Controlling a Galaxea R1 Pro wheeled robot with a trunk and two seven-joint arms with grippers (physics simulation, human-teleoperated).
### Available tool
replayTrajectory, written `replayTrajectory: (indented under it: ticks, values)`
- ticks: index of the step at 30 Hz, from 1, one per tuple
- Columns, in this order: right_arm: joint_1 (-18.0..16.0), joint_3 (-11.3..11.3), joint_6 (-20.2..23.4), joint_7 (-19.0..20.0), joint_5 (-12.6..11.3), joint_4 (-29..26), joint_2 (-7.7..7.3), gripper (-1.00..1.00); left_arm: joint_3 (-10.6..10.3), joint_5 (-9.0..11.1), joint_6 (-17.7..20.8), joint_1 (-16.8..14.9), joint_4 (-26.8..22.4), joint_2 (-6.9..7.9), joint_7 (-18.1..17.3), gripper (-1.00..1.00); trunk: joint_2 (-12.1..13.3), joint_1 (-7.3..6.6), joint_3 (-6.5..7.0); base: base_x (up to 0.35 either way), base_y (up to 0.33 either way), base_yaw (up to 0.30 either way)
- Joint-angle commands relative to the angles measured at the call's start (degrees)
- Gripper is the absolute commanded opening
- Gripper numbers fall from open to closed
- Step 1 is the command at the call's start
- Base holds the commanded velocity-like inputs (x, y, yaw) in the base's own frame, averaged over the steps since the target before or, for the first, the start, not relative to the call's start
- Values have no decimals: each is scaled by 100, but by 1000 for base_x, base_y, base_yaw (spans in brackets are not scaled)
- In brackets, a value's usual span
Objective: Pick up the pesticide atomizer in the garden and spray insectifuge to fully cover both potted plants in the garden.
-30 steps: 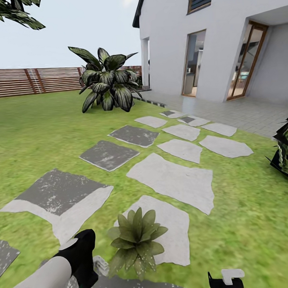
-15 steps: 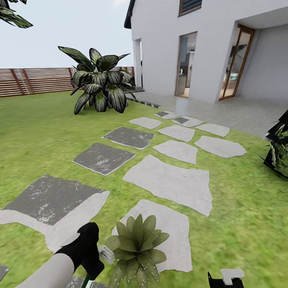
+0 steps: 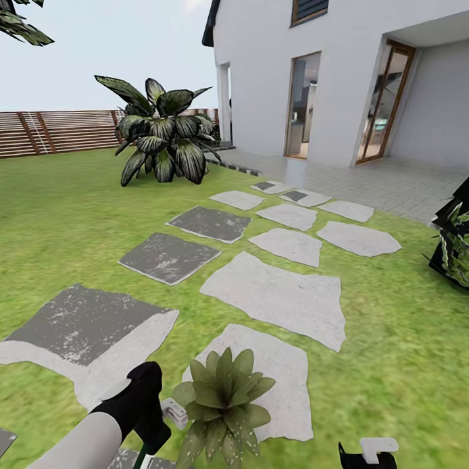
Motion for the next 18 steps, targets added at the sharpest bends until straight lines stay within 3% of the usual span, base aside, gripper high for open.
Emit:
replayTrajectory:
  ticks: [1, 18]
  values:
    - [-5, -29, -21, -26, 61, 9, 1, 100, -24, -40, 34, -2, -7, 7, -57, -100, -2, -1, -5, -6, 0, 0]
    - [-5, -29, -23, -26, 61, 9, 1, 100, -64, -107, 25, 96, 85, 170, -49, -100, -2, -1, -5, -44, 0, 0]
